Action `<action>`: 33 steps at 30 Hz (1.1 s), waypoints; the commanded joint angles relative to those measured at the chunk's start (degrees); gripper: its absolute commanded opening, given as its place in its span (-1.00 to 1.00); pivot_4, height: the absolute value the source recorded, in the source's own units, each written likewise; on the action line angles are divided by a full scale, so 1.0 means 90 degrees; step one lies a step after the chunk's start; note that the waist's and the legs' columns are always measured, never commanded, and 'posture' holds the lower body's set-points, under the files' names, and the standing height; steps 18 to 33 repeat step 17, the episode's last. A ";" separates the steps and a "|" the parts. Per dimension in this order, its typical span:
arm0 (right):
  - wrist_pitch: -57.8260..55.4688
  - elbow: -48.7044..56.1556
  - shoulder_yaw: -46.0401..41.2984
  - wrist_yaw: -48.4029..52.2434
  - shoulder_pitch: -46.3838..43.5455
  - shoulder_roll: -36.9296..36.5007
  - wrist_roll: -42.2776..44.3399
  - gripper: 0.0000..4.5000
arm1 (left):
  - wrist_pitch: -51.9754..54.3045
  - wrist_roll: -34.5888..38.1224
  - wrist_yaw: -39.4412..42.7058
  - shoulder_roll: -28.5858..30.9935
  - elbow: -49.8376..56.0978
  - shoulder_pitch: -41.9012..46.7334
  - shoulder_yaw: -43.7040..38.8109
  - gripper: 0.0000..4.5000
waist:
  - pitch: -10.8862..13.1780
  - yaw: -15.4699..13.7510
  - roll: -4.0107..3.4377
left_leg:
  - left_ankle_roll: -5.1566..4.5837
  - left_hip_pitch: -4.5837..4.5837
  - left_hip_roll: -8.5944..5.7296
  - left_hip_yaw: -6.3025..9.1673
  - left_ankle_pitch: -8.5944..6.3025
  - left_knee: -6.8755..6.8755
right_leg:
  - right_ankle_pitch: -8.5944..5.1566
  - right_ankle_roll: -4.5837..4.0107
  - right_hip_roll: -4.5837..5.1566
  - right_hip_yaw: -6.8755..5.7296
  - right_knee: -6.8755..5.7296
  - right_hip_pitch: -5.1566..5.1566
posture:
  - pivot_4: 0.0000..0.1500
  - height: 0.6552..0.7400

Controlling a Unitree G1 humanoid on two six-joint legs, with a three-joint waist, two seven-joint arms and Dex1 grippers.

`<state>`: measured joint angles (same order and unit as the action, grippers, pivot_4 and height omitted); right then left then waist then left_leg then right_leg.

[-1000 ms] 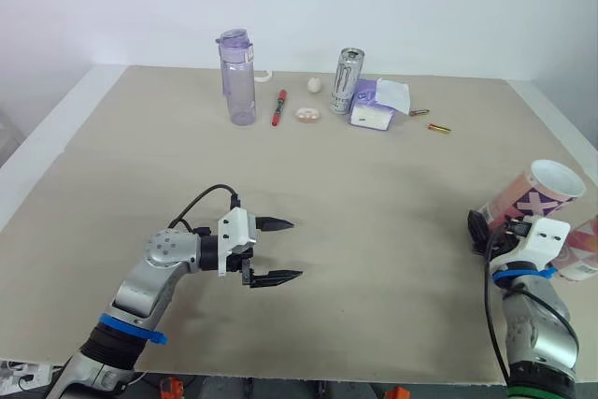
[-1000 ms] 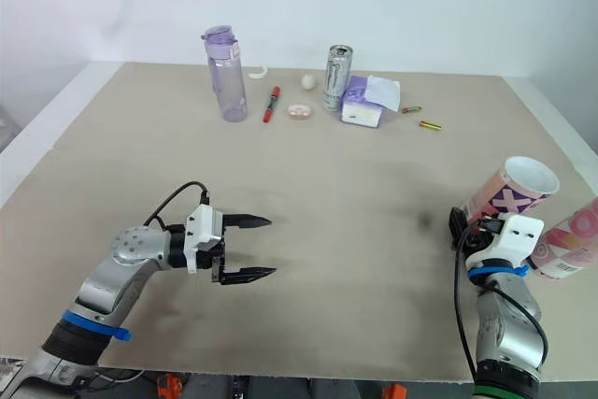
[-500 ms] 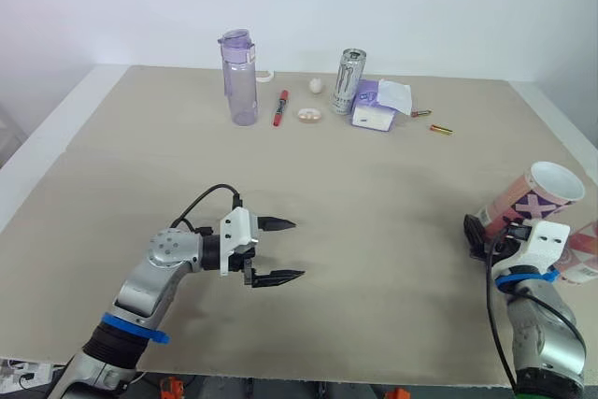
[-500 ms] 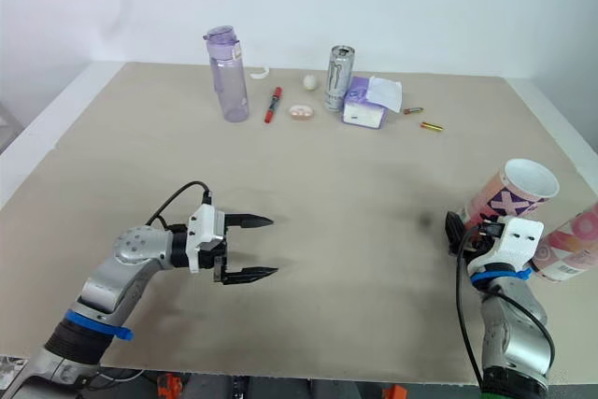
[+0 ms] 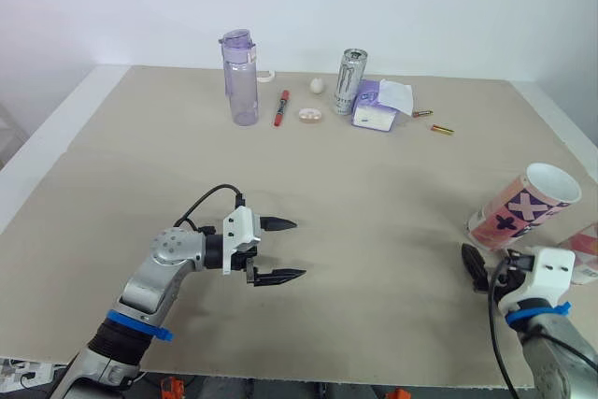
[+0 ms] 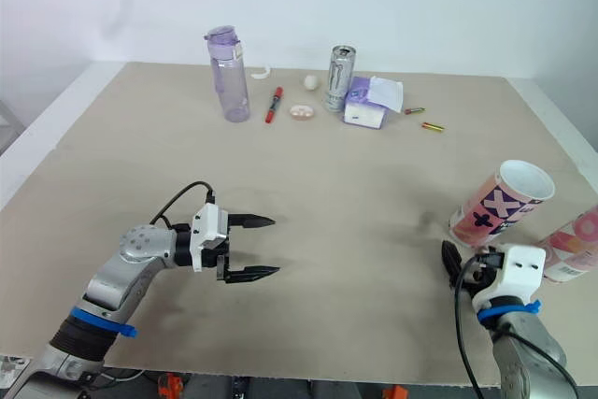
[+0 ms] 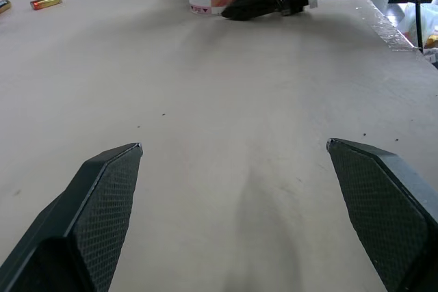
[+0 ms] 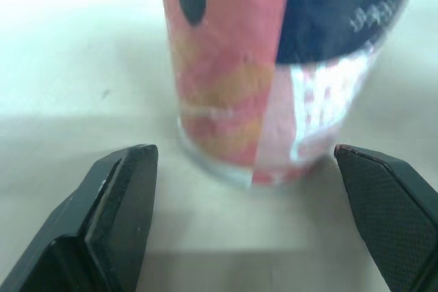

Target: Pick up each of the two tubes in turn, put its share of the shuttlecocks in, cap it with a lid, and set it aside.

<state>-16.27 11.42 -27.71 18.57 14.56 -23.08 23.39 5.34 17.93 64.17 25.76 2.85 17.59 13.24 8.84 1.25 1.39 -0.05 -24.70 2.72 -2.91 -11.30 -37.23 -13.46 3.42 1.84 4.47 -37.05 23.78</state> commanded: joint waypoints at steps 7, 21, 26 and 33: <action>0.1388 0.0580 0.0366 0.3206 0.0821 -0.1236 0.0379 0.98 | 0.0019 -0.0073 -0.0350 0.0184 -0.0117 -0.0026 -0.0348 1.00 | 0.0004 0.0059 -0.0005 | 0.0008 0.0008 0.0003 -0.0008 -0.0007 -0.0004 | 0.0002 0.0000 0.0000 0.0010 0.0000 0.0002 | 1.00 1.00; 0.1729 -0.0777 0.1866 0.4995 -0.1590 -0.1745 0.0307 0.98 | -0.0204 -0.0288 -0.0748 0.0999 -0.0144 -0.0655 -0.1103 1.00 | 0.0023 0.0117 0.0025 | 0.0009 0.0038 0.0015 0.0001 -0.0008 0.0005 | 0.0020 -0.0034 -0.0022 0.0001 0.0000 -0.0007 | 1.00 1.00; 0.1729 -0.0777 0.1866 0.4995 -0.1590 -0.1745 0.0307 0.98 | -0.0204 -0.0288 -0.0748 0.0999 -0.0144 -0.0655 -0.1103 1.00 | 0.0023 0.0117 0.0025 | 0.0009 0.0038 0.0015 0.0001 -0.0008 0.0005 | 0.0020 -0.0034 -0.0022 0.0001 0.0000 -0.0007 | 1.00 1.00; 0.1729 -0.0777 0.1866 0.4995 -0.1590 -0.1745 0.0307 0.98 | -0.0204 -0.0288 -0.0748 0.0999 -0.0144 -0.0655 -0.1103 1.00 | 0.0023 0.0117 0.0025 | 0.0009 0.0038 0.0015 0.0001 -0.0008 0.0005 | 0.0020 -0.0034 -0.0022 0.0001 0.0000 -0.0007 | 1.00 1.00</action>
